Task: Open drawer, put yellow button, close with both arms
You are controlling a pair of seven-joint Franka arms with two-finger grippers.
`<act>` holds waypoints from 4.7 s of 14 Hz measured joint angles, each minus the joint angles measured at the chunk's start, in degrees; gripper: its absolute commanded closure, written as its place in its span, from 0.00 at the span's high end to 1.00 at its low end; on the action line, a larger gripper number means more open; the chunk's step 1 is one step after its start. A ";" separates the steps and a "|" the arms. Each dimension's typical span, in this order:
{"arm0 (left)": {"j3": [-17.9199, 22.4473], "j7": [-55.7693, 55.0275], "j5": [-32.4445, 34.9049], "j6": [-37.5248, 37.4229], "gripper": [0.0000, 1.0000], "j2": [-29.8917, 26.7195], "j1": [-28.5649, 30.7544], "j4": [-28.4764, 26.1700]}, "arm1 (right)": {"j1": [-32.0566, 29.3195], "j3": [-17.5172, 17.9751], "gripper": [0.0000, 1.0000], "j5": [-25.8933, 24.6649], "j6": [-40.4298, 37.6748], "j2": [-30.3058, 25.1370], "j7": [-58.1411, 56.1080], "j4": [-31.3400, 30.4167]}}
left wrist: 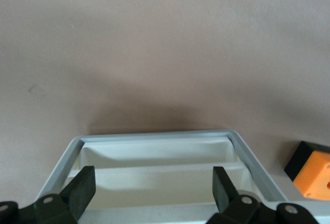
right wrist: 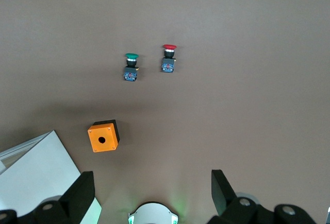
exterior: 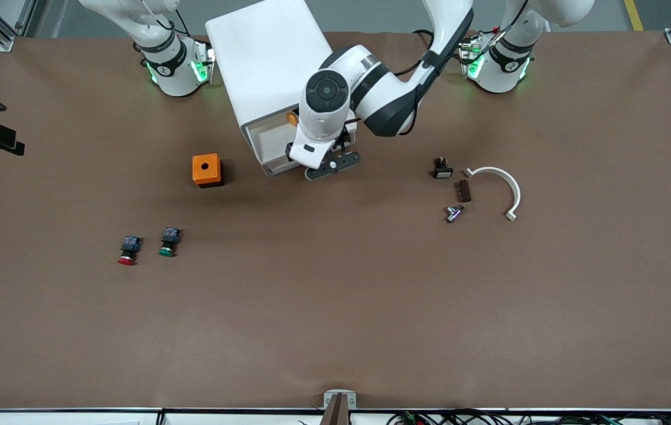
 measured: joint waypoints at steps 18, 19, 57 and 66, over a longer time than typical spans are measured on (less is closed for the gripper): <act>-5.77 -0.03 0.00 -0.06 1.00 0.06 -0.34 -0.97 | -0.14 0.00 1.00 0.26 13.12 -16.48 -0.28 -22.76; -5.77 -0.03 0.00 -0.03 1.00 0.14 -0.36 -0.98 | -0.14 0.00 1.00 0.33 13.48 -16.48 -0.29 -22.79; -5.19 49.07 6.28 -8.55 1.00 -21.22 49.31 -12.13 | -0.19 -1.05 1.00 2.81 17.98 -16.48 -0.41 -23.33; -5.19 55.77 14.88 -11.55 1.00 -24.65 52.79 -12.72 | -0.19 -1.06 1.00 2.81 17.98 -16.48 -0.42 -23.33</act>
